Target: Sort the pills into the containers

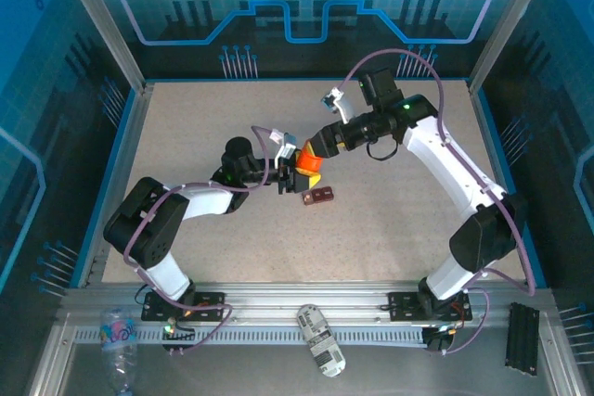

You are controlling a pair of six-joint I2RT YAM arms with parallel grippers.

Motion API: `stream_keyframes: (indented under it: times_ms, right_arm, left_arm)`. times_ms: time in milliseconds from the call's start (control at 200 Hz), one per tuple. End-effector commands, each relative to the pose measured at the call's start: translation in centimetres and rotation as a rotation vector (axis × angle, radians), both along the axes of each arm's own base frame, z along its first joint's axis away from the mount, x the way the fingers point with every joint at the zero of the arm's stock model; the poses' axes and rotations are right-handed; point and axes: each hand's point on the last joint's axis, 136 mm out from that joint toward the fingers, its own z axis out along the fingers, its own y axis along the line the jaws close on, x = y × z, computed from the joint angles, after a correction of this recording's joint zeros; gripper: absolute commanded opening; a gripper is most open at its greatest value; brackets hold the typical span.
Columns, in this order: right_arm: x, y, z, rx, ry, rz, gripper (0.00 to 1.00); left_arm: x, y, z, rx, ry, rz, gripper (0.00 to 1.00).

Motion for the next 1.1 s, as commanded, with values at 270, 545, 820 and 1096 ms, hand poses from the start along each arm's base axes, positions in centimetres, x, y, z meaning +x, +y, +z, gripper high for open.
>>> stream_keyframes:
  times_ms: [270, 545, 820, 1096]
  right_arm:
    - [-0.4, 0.6, 0.0, 0.015, 0.014, 0.027, 0.67]
    - [-0.6, 1.0, -0.6, 0.018, 0.039, 0.034, 0.51]
    - [-0.7, 1.2, -2.3, -0.014, 0.066, -0.040, 0.36]
    - [0.5, 0.9, -5.5, -0.132, 0.067, -0.313, 0.36]
  left_arm:
    - [0.2, -0.1, 1.1, -0.022, -0.033, -0.032, 0.00]
    - [0.4, -0.2, 1.3, -0.025, -0.035, -0.028, 0.00]
    - [2.2, 0.2, 2.1, -0.028, -0.055, 0.091, 0.00]
    - [3.5, 0.6, 2.5, 0.044, -0.098, 0.214, 0.00]
